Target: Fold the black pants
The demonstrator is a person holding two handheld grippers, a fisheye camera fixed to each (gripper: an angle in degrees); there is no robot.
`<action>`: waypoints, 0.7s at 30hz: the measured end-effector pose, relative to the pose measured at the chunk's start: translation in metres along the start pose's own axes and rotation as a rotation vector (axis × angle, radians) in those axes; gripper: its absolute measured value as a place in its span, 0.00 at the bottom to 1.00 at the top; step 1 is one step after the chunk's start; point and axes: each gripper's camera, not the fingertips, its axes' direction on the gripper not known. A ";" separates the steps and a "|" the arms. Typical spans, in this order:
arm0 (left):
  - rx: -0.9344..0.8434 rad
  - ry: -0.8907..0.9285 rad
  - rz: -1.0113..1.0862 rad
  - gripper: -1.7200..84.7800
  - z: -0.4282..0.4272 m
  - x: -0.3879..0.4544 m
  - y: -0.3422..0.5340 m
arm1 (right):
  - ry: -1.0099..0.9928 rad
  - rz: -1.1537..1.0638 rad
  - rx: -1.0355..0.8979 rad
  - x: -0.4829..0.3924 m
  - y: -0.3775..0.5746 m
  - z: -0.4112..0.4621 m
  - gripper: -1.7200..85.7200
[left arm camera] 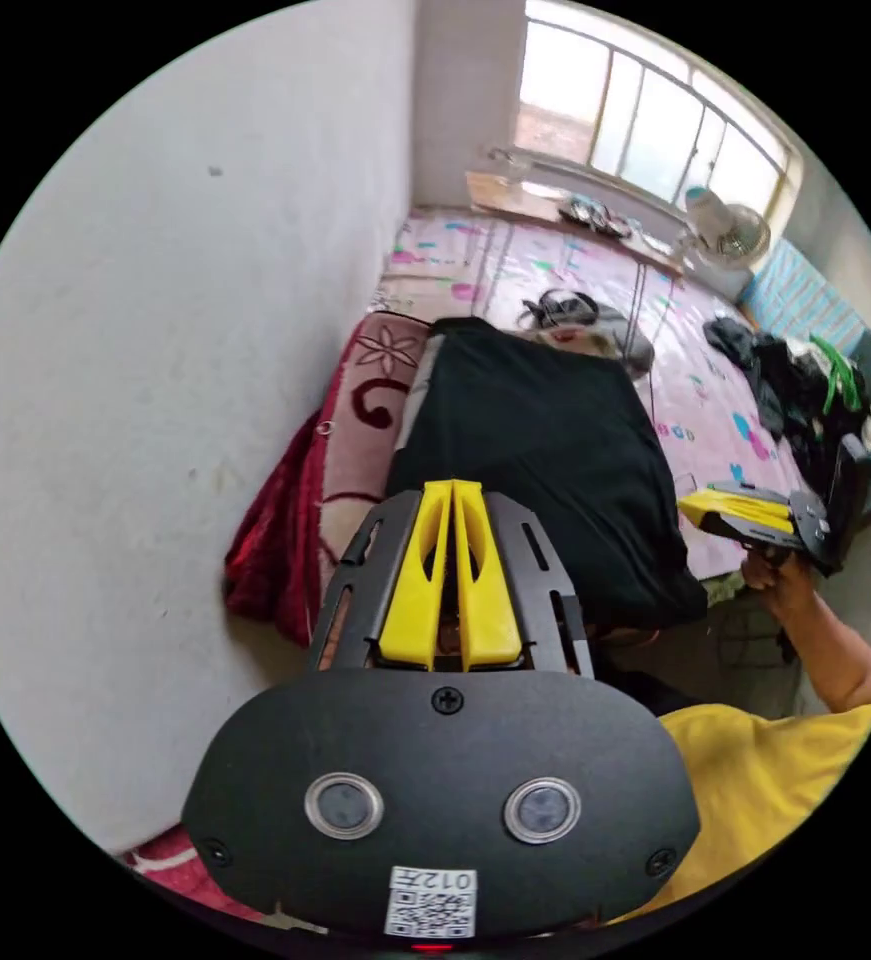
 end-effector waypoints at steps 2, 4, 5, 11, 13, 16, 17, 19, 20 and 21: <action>-0.084 -0.077 0.001 0.02 0.031 0.004 -0.005 | 0.016 0.026 -0.040 0.008 0.003 0.014 0.02; -0.091 -0.018 -0.024 0.02 0.052 0.002 -0.001 | -0.048 0.073 -0.014 0.016 0.008 0.016 0.02; -0.086 -0.011 -0.021 0.02 0.054 0.003 0.000 | -0.077 0.102 0.000 0.019 0.011 0.015 0.02; -0.032 -0.090 -0.055 0.02 0.034 0.022 0.005 | 0.026 0.086 0.066 0.013 0.016 -0.023 0.02; 0.062 -0.004 -0.050 0.02 0.015 0.041 0.012 | 0.049 0.083 0.102 0.018 0.011 -0.033 0.02; 0.038 0.029 0.050 0.02 0.025 0.083 0.012 | 0.042 0.116 0.050 0.036 -0.006 -0.025 0.02; 0.019 -0.002 0.064 0.02 0.031 0.090 0.011 | 0.081 0.123 0.001 0.042 -0.010 -0.017 0.02; -0.061 -0.073 0.078 0.02 0.059 0.108 0.011 | 0.178 0.115 -0.088 0.050 -0.009 -0.005 0.02; -0.053 -0.063 0.073 0.02 0.063 0.111 0.011 | 0.191 0.080 -0.133 0.052 -0.006 0.001 0.02; -0.029 -0.047 0.063 0.02 0.068 0.116 0.013 | 0.226 0.039 -0.150 0.051 -0.001 0.003 0.02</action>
